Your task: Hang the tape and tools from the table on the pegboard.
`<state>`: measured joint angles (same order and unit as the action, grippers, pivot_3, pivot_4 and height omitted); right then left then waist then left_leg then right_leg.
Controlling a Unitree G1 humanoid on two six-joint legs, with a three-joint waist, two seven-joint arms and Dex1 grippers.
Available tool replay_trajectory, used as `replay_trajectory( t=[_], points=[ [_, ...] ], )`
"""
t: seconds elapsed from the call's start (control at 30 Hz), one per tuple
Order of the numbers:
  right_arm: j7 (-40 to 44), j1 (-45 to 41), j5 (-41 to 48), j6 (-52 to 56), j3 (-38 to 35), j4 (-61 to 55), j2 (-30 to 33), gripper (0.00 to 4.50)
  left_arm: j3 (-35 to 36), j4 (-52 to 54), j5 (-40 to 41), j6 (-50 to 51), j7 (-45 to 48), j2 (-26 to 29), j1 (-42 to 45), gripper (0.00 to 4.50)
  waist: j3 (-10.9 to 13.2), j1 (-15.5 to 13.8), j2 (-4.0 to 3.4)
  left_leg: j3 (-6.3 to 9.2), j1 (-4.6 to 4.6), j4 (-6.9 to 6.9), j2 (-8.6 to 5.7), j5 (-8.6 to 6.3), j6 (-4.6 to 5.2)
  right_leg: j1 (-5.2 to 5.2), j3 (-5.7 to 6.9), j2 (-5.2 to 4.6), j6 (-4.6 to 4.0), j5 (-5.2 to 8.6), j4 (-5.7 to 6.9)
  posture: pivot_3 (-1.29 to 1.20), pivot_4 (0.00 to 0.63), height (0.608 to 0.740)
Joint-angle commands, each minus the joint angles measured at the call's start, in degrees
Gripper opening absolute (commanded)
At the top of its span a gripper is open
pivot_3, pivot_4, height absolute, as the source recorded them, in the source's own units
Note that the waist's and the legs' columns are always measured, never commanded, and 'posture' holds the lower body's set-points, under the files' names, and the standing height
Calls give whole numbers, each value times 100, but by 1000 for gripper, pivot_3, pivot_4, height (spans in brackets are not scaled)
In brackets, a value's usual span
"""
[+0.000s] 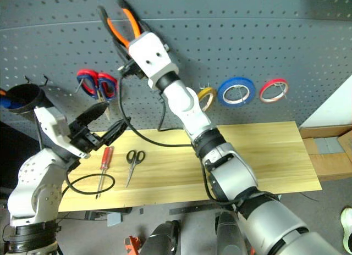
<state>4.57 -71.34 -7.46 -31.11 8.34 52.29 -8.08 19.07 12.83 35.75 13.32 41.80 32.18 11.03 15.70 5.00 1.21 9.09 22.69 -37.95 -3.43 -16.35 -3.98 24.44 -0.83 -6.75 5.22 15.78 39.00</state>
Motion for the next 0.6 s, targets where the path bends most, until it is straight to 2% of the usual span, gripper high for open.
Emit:
replay_trajectory(
  t=[0.03, 0.4, 0.47, 0.5, 0.57, 0.6],
  points=[
    [-167, 91, -144, -244, 17, -93, 52, 2747, 47, 126, 76, -45, 18, 5, 103, 4500, 0, 1, 0, -1, 0, 0, 0, 0, 0, 0, -1, 0, 0, 0, 0, 24, 246, 740],
    [-396, 477, -346, -185, 12, -185, 154, 2747, -47, -19, -29, -119, 20, -46, 223, 4500, 0, 3, 0, 0, 0, 0, 0, 0, -1, 0, 0, 1, 0, 0, 0, 12, 253, 740],
    [-446, 503, -321, -111, -30, -219, 156, 3465, -66, -44, -61, -124, 12, -58, 227, 4500, 0, 3, 0, -1, 0, -1, 0, 0, -1, -1, 0, 1, 0, 0, 0, 9, 255, 740],
    [-469, 520, -324, -72, -37, -247, 161, 3631, -81, -59, -87, -129, 10, -62, 220, 4500, 0, 4, 0, 0, 0, -1, 0, 1, -1, -1, 0, 1, 0, 0, 0, 6, 256, 740],
    [-508, 563, -348, 3, -35, -333, 171, 4319, -100, -85, -152, -145, -5, -64, 199, 4500, 0, 3, 0, 1, -1, -2, 0, 1, -1, -1, 0, 1, 0, 0, 2, 3, 258, 740],
    [-529, 597, -373, 63, -27, -418, 179, 4470, -103, -91, -160, -121, -20, -66, 185, 4500, 0, 2, 0, 2, -1, -4, 0, 2, -4, -2, 1, 1, -1, -1, 3, 3, 258, 740]
  ],
)
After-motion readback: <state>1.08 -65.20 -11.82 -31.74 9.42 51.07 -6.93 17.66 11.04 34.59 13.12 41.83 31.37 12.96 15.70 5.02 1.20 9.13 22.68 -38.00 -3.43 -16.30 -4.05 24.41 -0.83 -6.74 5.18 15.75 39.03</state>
